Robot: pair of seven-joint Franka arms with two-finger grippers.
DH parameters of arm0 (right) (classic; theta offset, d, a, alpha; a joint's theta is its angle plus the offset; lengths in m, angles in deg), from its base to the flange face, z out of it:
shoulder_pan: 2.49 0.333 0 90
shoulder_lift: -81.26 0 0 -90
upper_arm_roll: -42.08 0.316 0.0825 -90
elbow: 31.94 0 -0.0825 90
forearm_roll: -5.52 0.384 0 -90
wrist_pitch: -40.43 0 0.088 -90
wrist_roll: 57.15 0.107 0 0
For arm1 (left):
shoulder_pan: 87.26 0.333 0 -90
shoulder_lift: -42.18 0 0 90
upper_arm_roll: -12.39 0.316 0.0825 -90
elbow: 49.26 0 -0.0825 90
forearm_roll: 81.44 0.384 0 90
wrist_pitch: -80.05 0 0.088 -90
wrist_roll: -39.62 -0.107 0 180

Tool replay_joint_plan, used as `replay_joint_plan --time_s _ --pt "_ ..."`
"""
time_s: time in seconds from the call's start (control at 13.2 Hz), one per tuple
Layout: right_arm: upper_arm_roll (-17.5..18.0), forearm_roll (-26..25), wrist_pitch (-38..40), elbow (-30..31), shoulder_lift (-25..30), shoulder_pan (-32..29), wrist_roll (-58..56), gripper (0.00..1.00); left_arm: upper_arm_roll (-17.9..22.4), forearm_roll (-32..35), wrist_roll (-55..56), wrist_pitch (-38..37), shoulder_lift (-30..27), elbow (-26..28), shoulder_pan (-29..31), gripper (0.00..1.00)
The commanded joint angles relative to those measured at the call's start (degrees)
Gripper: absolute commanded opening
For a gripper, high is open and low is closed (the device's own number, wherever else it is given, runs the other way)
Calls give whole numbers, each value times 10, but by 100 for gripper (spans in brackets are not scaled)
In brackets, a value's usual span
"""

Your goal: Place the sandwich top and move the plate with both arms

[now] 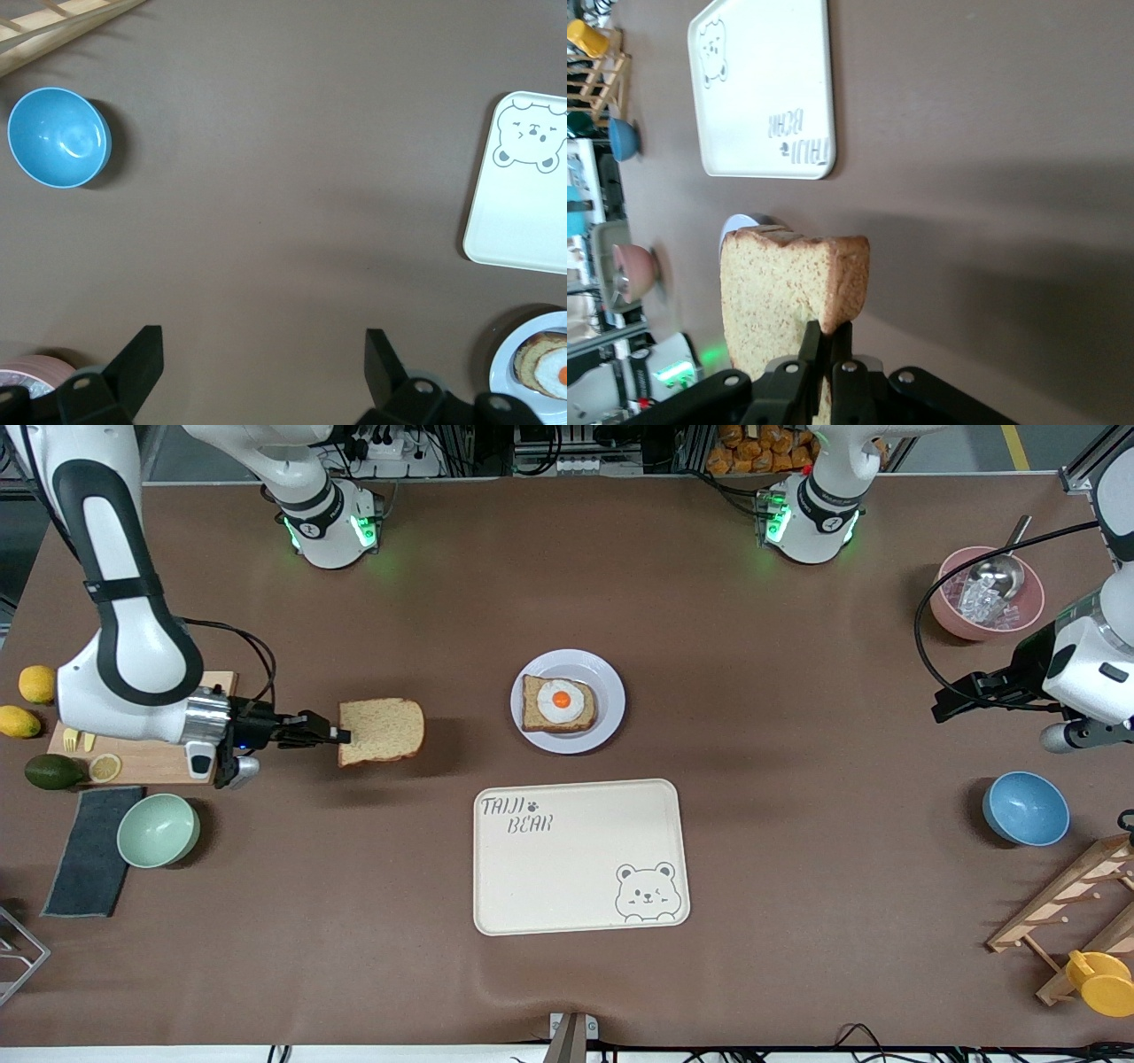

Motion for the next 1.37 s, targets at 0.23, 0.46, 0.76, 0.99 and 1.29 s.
replay_joint_plan --time_s 0.23,0.46,0.76,0.99,1.29 --pt "-6 61 -102 67 55 88 58 0 -1 -13 -10 10 -5 8 5 100" --pt "-6 139 -210 81 56 192 95 0 -1 -14 -10 10 -5 8 6 100" --pt "-6 229 -300 83 47 288 105 0 -1 -14 -10 10 -5 8 6 100" --pt "-6 250 -312 99 47 314 102 0 -1 -13 -10 11 -4 10 6 100" --pt "-5 308 -382 106 37 378 101 0 -1 -14 -10 23 -3 20 4 100"
